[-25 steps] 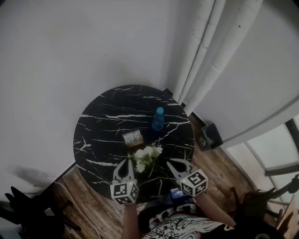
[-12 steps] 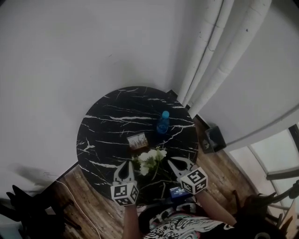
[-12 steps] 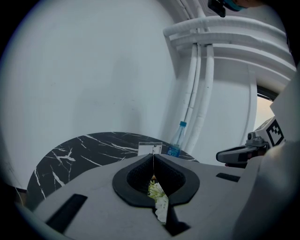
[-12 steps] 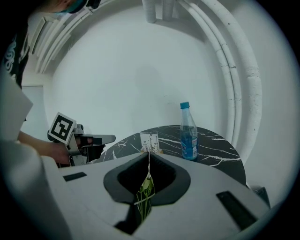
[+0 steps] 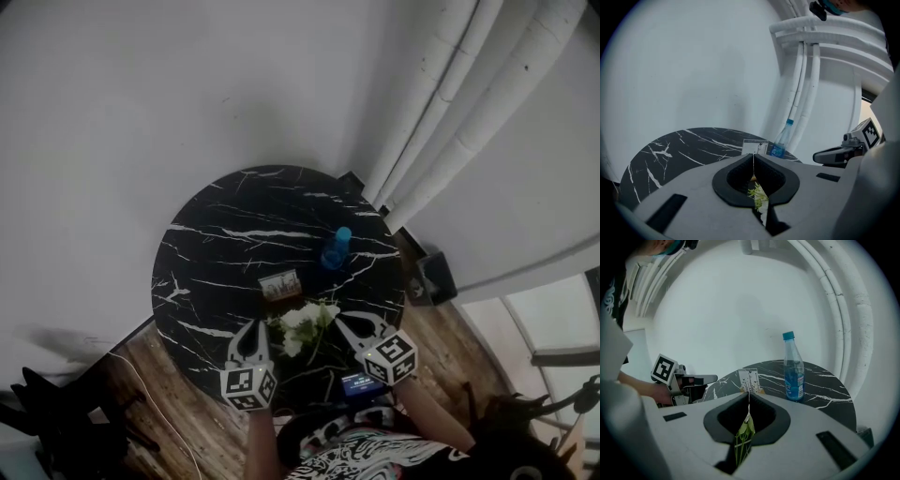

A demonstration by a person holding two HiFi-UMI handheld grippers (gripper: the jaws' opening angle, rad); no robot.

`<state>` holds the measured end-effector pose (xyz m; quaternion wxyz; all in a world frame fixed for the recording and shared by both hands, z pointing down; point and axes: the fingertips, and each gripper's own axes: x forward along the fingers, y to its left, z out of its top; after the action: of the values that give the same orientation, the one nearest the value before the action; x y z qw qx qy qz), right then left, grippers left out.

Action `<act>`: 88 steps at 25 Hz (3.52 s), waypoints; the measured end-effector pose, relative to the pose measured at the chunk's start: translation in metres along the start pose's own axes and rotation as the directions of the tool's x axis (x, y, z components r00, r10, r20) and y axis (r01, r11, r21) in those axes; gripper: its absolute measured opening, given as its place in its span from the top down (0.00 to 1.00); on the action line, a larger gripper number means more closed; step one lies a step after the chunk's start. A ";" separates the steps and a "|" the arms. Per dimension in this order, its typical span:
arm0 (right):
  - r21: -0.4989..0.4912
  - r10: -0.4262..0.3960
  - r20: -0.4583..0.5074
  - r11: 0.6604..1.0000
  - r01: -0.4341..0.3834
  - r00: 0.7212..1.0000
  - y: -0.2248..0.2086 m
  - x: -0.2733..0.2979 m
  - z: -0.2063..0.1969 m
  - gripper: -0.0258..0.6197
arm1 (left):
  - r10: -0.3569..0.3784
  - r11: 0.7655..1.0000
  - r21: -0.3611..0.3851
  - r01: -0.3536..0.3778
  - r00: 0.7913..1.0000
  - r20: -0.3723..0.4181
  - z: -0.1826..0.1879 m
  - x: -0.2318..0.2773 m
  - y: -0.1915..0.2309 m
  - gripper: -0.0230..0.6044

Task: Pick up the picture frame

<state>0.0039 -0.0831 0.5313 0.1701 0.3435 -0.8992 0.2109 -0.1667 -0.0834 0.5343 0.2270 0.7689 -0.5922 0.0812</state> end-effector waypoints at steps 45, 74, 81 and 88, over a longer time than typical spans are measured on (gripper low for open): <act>-0.305 0.172 -0.319 0.912 -0.273 0.932 -0.042 0.151 -0.049 0.74 | -0.056 0.991 0.098 0.086 0.958 -0.283 -0.081 0.109 0.036 0.70; -0.395 0.190 -0.306 0.867 -0.306 0.933 -0.036 0.180 -0.052 0.72 | -0.044 0.996 0.062 0.067 0.948 -0.316 -0.089 0.120 0.034 0.73; -0.358 0.193 -0.307 0.884 -0.301 0.932 -0.036 0.175 -0.050 0.72 | -0.056 0.995 0.060 0.080 0.944 -0.326 -0.090 0.119 0.030 0.73; -0.345 0.185 -0.302 0.894 -0.288 0.935 -0.037 0.169 -0.046 0.72 | -0.074 0.994 0.054 0.097 0.942 -0.327 -0.087 0.118 0.025 0.73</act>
<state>-0.0822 -0.1775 0.6566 0.3237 0.1599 -0.9278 0.0937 -0.1446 -0.1523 0.6638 0.2978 0.7774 -0.5097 0.2171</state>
